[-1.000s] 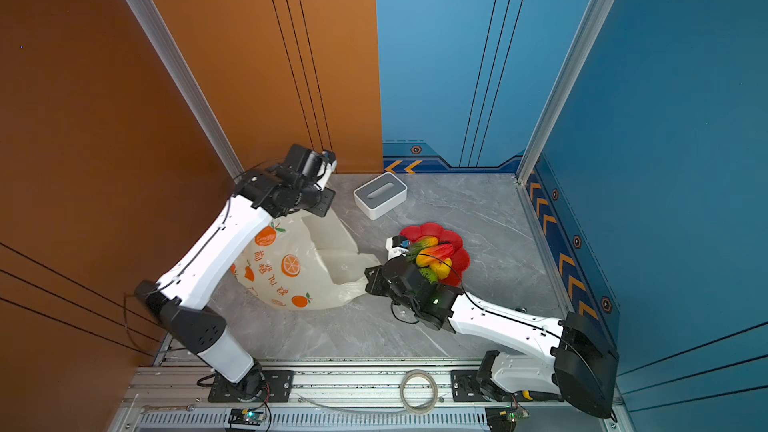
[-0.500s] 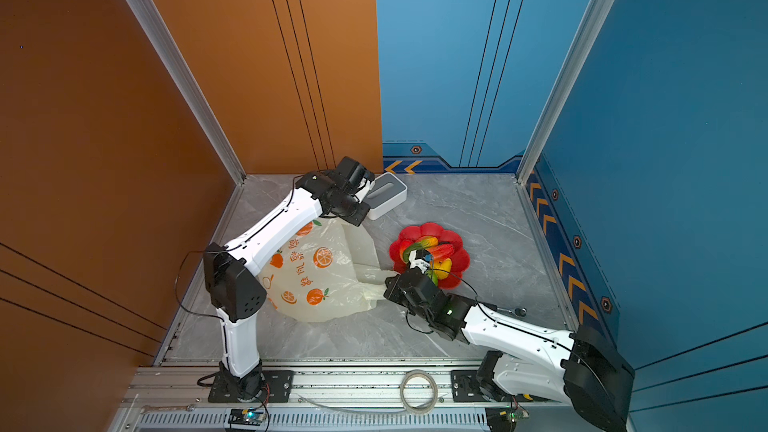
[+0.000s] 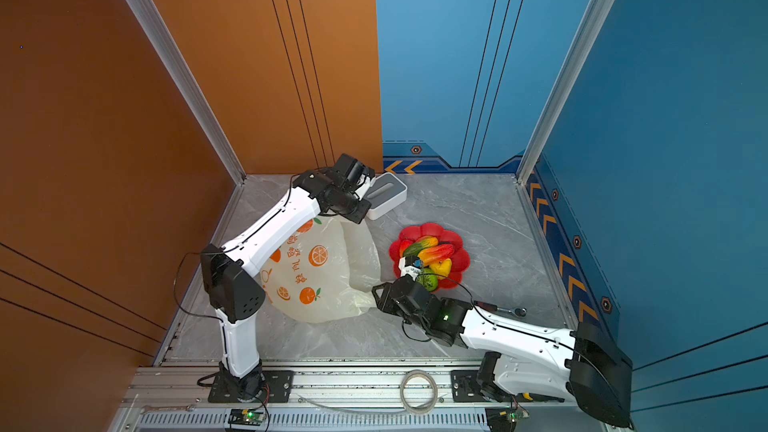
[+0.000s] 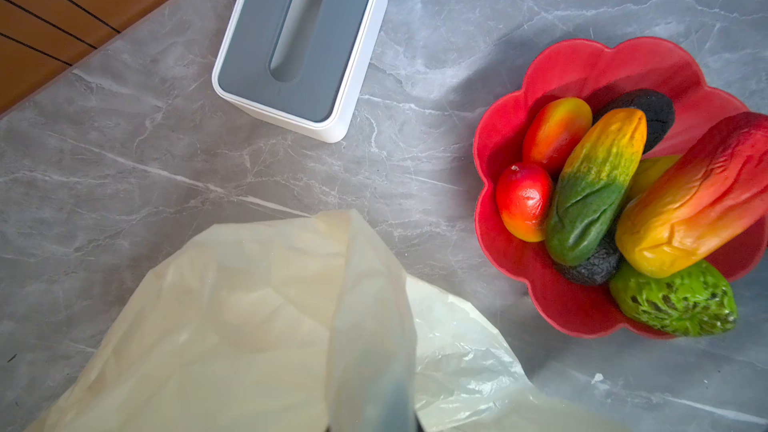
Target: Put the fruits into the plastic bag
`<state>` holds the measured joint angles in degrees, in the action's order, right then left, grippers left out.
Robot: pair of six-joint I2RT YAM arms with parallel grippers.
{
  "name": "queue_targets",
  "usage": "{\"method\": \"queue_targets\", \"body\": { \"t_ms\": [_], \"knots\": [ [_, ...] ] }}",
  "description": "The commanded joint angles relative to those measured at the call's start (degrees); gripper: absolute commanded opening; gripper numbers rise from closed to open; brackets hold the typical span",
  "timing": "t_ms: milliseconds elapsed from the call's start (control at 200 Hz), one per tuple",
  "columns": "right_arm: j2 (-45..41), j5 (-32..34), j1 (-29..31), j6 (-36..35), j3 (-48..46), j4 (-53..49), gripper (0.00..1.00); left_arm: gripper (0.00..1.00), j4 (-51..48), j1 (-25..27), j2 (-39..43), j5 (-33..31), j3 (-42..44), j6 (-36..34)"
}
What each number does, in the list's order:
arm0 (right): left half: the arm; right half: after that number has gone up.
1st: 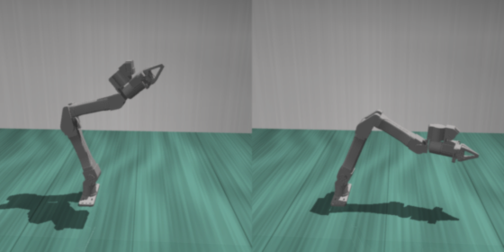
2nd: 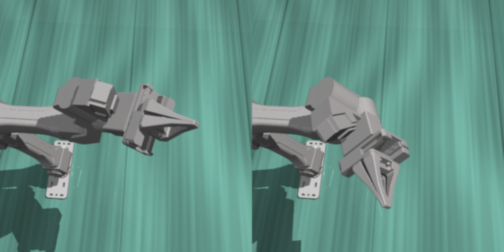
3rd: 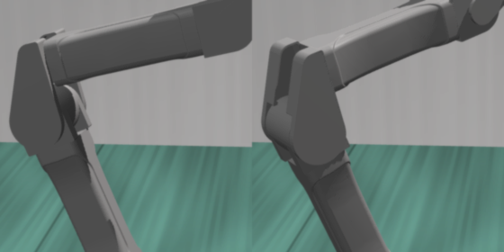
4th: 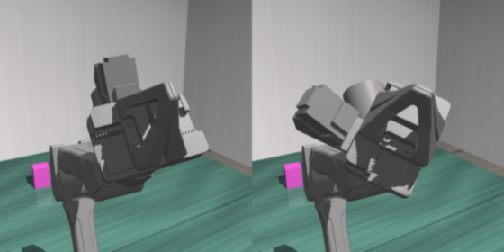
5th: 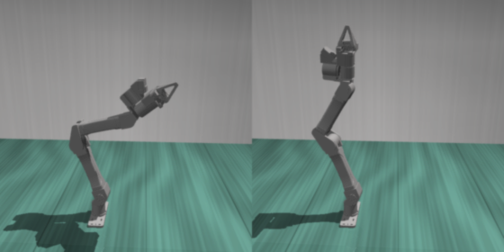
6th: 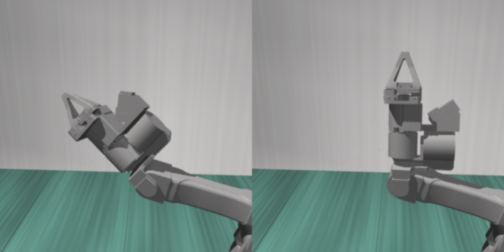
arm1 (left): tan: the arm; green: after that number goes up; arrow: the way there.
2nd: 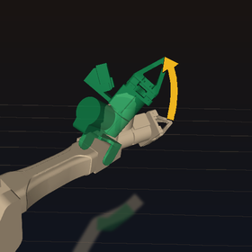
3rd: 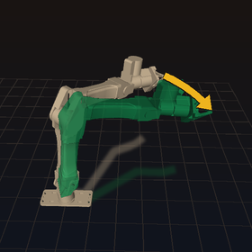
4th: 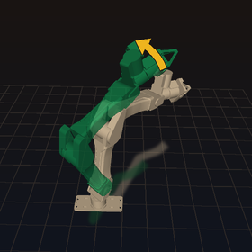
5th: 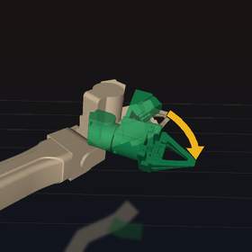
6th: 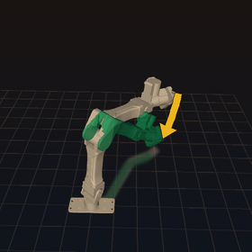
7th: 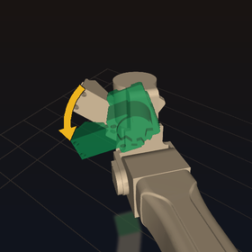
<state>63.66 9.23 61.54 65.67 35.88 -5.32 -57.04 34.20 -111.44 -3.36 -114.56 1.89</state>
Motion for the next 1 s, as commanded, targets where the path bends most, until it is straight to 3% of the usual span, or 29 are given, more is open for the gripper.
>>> {"method": "queue_targets", "body": {
  "t_ms": [0,295,330,526,696,996],
  "knots": [
    [-2.87,2.95,2.19,-4.14,4.85,-13.73,0.70,0.00,-0.75,0.51,3.52,1.50,1.83,-0.48],
    [-14.30,4.49,3.64,-4.98,8.44,-30.80,0.80,0.00,-0.71,2.01,6.22,2.38,3.57,0.25],
    [-15.58,4.44,3.31,-5.29,8.99,-31.87,0.85,0.00,-0.79,2.06,6.40,2.43,3.56,0.39],
    [-18.34,-0.79,-1.58,-11.26,12.07,-32.46,0.85,0.00,-0.77,2.18,7.19,2.56,4.21,1.07],
    [-12.72,-8.33,-4.60,-16.35,14.70,-24.49,0.82,0.00,-0.78,2.50,7.84,2.33,4.53,2.02],
    [7.86,-23.44,-8.06,-26.16,19.90,-8.82,0.81,0.00,-0.77,2.72,8.78,2.38,4.97,2.49]
  ]
}}
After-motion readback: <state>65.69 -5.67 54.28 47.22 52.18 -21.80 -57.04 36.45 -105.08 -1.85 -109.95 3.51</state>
